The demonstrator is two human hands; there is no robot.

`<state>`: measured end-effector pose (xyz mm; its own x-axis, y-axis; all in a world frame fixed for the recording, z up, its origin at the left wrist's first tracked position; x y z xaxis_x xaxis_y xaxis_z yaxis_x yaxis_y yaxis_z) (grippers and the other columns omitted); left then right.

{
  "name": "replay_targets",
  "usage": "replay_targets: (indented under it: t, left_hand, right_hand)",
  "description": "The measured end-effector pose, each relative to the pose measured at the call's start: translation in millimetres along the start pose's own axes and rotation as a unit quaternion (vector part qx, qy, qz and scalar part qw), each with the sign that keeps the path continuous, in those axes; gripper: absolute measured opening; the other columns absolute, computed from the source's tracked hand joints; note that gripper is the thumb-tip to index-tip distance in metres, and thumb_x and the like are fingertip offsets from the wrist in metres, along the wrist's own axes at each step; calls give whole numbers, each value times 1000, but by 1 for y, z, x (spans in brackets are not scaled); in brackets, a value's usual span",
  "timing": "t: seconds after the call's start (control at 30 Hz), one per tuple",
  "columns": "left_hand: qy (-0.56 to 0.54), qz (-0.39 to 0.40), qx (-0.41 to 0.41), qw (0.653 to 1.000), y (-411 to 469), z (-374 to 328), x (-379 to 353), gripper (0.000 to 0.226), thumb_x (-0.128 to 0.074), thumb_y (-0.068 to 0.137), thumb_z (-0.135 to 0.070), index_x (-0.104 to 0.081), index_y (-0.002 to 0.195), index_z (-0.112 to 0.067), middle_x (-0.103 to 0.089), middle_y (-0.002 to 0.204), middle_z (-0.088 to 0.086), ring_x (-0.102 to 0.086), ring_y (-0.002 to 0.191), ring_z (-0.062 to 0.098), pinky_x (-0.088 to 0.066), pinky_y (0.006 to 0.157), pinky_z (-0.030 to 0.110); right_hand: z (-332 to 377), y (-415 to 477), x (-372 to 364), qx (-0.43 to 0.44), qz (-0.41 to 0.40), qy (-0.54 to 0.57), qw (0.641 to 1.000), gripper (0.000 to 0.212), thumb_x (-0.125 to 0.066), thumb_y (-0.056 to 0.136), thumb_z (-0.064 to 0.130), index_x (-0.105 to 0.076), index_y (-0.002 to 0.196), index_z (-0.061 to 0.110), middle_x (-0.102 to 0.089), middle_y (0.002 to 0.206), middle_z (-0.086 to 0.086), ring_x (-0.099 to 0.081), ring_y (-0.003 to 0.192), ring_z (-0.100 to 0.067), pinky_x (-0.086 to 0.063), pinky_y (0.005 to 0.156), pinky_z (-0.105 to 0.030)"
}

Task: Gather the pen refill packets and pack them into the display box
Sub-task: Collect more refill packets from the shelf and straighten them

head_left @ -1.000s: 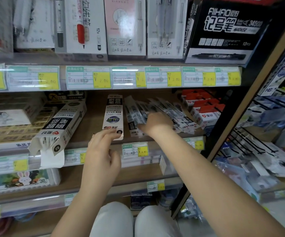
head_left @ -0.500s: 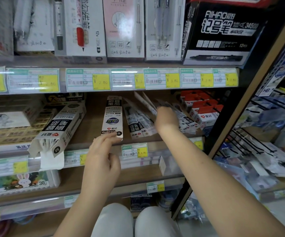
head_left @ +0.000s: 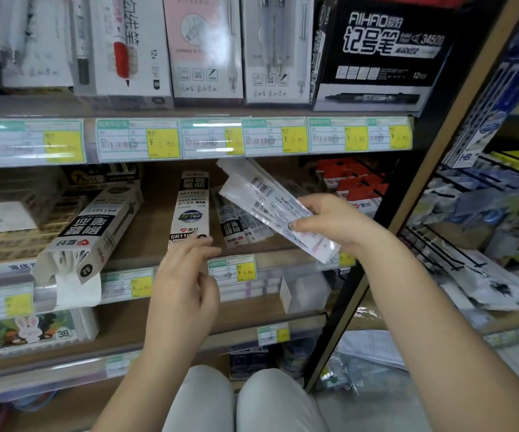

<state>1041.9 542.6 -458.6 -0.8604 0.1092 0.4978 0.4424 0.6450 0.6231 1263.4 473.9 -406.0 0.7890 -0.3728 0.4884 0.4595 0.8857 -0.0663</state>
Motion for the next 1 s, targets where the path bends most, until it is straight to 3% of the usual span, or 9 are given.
replay_targets:
  t: [0.1, 0.2, 0.27, 0.33, 0.43, 0.53, 0.67, 0.83, 1.0]
  left_hand:
    - [-12, 1, -16, 1000, -2, -12, -2, 35, -41, 76, -5, -66, 100, -11, -63, 106, -4, -54, 105, 4, -41, 91, 18]
    - [-120, 24, 102, 987, -7, -18, -9, 29, -43, 79, -16, -57, 98, -34, -64, 89, -19, -60, 90, 0, -49, 74, 22]
    - [-215, 62, 208, 952, -10, -21, -18, 22, -51, 86, -23, -51, 101, -40, -67, 85, -14, -66, 81, 9, -53, 69, 32]
    - [-300, 106, 310, 896, -12, -26, -26, 28, -62, 87, -27, -50, 112, -28, -70, 82, -8, -69, 74, 20, -56, 62, 40]
    - [-355, 145, 356, 852, -16, -33, -29, 45, -66, 65, -46, -59, 99, -17, -71, 69, 1, -63, 59, 24, -48, 43, 30]
    - [-343, 122, 347, 864, -19, -35, -30, 31, -69, 69, -41, -65, 81, -13, -64, 59, 17, -51, 45, 23, -36, 36, 22]
    - [-288, 92, 336, 892, -23, -32, -33, 19, -67, 84, -25, -68, 77, -7, -58, 44, 10, -46, 34, 14, -33, 35, 19]
    - [-284, 59, 329, 899, -22, -33, -28, 16, -70, 80, -26, -67, 74, -12, -63, 47, 7, -51, 34, 12, -36, 35, 19]
    - [-317, 41, 345, 883, -24, -31, -26, 16, -66, 84, -25, -64, 82, -9, -70, 61, 11, -64, 45, 20, -43, 37, 23]
  right_hand:
    - [-13, -17, -2, -21, 70, 89, 993, 26, -58, 85, -4, -70, 91, 19, -70, 92, -11, -61, 77, -23, -49, 67, -33]
    - [-24, -34, -6, -20, 118, 110, 987, 30, -56, 87, -6, -68, 104, 16, -72, 100, -4, -65, 82, -16, -51, 67, -28]
    - [-30, -44, -11, -27, 132, 130, 982, 34, -56, 85, -8, -65, 108, 16, -73, 96, 3, -67, 80, -8, -51, 64, -22]
    - [-37, -53, -16, -29, 139, 141, 980, 38, -58, 83, -10, -64, 105, 21, -72, 97, 5, -67, 83, -7, -53, 68, -22]
    - [-41, -63, -25, -5, 142, 89, 986, 38, -63, 80, -9, -65, 95, 26, -70, 92, 12, -64, 87, -4, -52, 74, -20]
    - [-43, -68, -34, -3, 133, 54, 990, 36, -66, 79, -6, -66, 89, 28, -69, 93, 6, -64, 91, -10, -54, 83, -29]
    - [-40, -70, -47, -2, 108, 16, 994, 26, -70, 78, -1, -65, 86, 24, -71, 91, 1, -68, 87, -17, -56, 81, -40]
    - [-27, -74, -56, 30, 72, -62, 995, 23, -72, 78, 10, -60, 78, 29, -68, 81, 6, -66, 78, -12, -56, 74, -34]
    - [-16, -76, -68, 81, 42, -139, 986, 33, -70, 79, 13, -48, 65, 34, -55, 66, 11, -53, 63, -1, -42, 56, -20]
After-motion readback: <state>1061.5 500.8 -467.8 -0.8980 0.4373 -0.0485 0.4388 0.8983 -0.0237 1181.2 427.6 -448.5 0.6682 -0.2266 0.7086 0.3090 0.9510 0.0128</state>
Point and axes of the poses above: each hand's wrist, its own y-axis towards the middle knuckle, its own x-axis out of the back of the hand, z = x × y, the point moved 3 cm from there along y, towards the middle knuckle
